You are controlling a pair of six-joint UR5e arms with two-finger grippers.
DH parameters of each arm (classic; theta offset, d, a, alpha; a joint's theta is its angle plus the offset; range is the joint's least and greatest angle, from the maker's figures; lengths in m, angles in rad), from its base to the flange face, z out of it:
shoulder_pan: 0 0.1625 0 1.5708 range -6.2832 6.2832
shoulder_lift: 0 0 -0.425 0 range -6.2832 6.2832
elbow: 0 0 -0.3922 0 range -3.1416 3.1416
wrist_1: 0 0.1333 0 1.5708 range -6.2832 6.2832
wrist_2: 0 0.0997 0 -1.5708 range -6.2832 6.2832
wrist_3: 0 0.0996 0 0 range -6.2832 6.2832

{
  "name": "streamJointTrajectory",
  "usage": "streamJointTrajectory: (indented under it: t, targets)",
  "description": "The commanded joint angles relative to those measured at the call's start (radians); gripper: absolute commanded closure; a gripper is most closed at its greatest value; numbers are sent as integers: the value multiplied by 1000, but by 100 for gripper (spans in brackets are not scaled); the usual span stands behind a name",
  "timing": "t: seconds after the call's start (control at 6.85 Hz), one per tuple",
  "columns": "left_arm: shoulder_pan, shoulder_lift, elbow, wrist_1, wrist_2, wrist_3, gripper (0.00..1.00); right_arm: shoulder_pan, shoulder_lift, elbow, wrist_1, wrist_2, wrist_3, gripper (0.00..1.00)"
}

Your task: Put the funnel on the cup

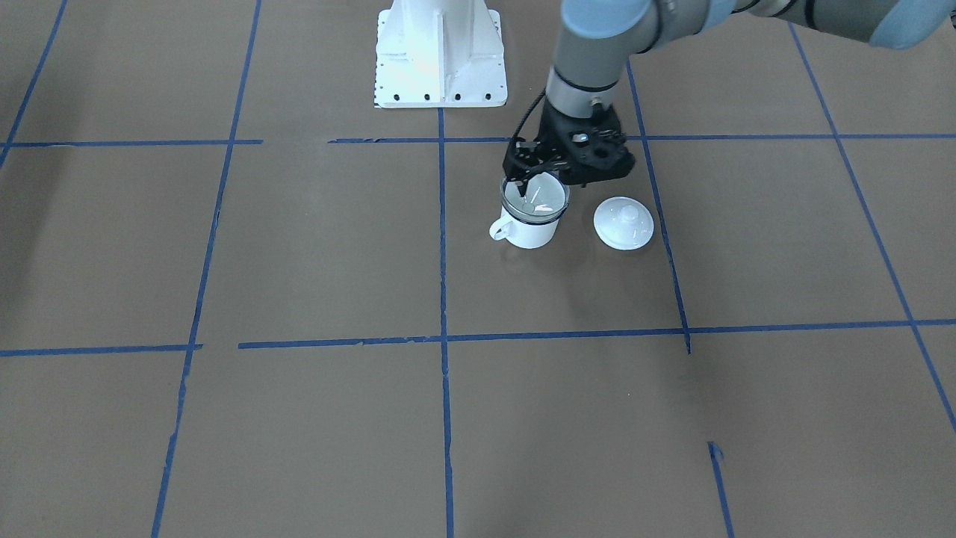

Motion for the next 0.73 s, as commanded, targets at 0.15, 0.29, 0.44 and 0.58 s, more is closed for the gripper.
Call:
streamJointTrajectory:
  t: [0.15, 0.29, 0.44, 0.58]
  targets:
    - [-325, 275, -108, -8, -125, 584, 0, 0, 0, 0, 0, 0, 0, 0]
    - [-467, 361, -85, -10, -188, 858, 0, 0, 0, 0, 0, 0, 0, 0]
    - [-617, 409, -15, -10, -246, 1088, 0, 0, 0, -1, 0, 0, 0, 0]
    - [-724, 443, 77, -10, -253, 1265, 0, 0, 0, 0, 0, 0, 0, 0]
